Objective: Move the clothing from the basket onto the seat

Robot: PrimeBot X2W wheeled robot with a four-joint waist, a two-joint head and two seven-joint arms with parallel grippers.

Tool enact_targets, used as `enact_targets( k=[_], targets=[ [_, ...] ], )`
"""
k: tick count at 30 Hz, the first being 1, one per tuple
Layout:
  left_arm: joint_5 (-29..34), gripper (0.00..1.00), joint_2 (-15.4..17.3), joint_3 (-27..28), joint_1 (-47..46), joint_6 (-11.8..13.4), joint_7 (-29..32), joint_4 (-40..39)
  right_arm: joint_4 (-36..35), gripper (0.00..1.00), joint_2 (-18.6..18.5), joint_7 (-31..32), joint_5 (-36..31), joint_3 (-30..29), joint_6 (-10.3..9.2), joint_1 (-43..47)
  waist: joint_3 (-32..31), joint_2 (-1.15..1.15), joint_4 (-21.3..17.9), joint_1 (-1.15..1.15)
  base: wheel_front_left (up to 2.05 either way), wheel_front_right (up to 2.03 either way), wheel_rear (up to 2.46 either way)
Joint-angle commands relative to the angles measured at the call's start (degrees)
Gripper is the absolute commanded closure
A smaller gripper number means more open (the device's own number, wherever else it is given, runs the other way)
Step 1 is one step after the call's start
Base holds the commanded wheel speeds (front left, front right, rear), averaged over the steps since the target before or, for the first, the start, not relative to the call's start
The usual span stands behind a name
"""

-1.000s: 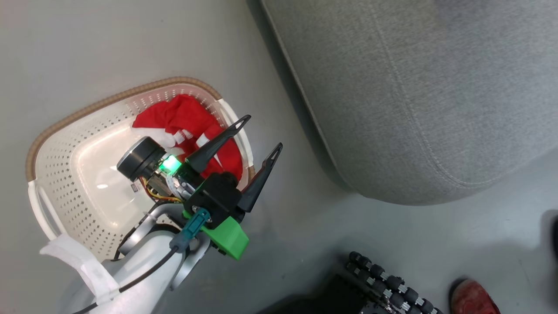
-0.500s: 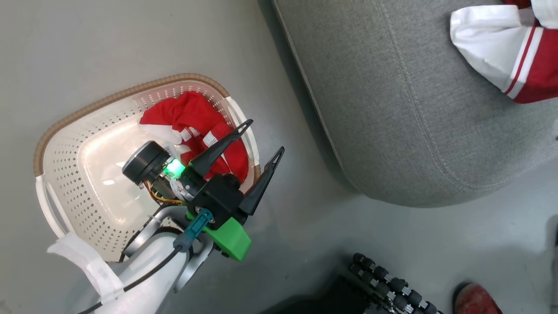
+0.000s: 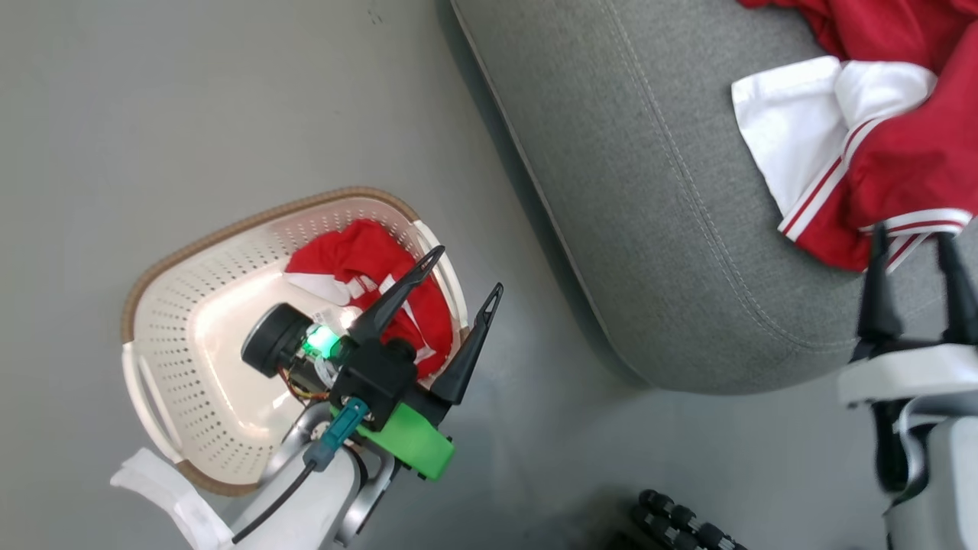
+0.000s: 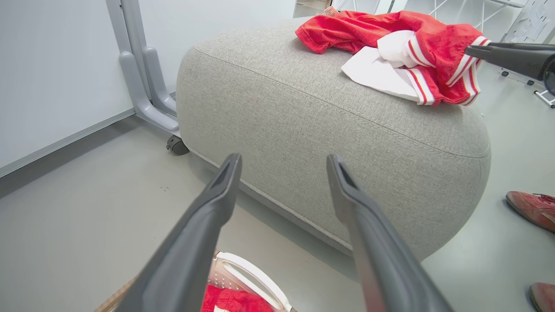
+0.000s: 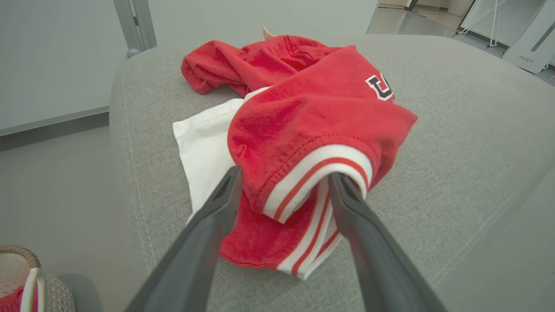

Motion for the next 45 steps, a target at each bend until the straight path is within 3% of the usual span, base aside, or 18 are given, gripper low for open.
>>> enact_targets(
  k=[1, 8, 15, 23, 33, 45],
  targets=[
    [-0.6, 0.0, -0.7, 0.4, 1.4, 0.6, -1.1, 0.9, -0.3, 0.0, 0.2, 0.0, -0.5, 2.0, -0.08, 2.0, -4.9, 0.0, 3.3, 0.0, 0.0, 0.0, 0.0],
    [-3.4, 0.0, -3.5, 3.5, 5.2, 3.6, -3.5, 4.2, -1.3, 0.0, 0.3, 0.0, -0.7, 11.2, -0.08, 5.0, -10.7, 0.0, 7.9, 0.0, 0.0, 0.0, 0.0],
    [-3.6, 0.0, -6.1, 8.3, 9.1, 4.3, -3.9, 3.7, -3.8, 0.0, -2.4, 0.0, -0.7, 17.5, -0.08, 5.3, -17.2, 0.0, 13.7, 0.0, 0.0, 0.0, 0.0],
    [-2.2, 0.0, -9.4, 17.9, 17.0, 4.6, -3.9, -0.4, -6.6, 0.0, -4.1, 0.0, -0.3, 22.2, -0.07, 7.6, -24.1, 0.0, 18.4, 0.0, 0.0, 0.0, 0.0],
    [0.5, 0.0, -12.3, 27.4, 26.2, 3.1, -3.9, -5.1, -8.8, 0.0, -4.0, 0.0, 0.2, 23.7, -0.08, 12.3, -30.2, 0.0, 20.4, 0.0, 0.0, 0.0, 0.0],
    [1.7, 0.0, -13.1, 32.1, 33.2, 1.4, -3.9, -9.2, -9.0, 0.0, -3.2, 0.0, 0.9, 23.1, -0.08, 16.5, -33.6, 0.0, 19.8, 0.0, 0.0, 0.0, 0.0]
  ],
)
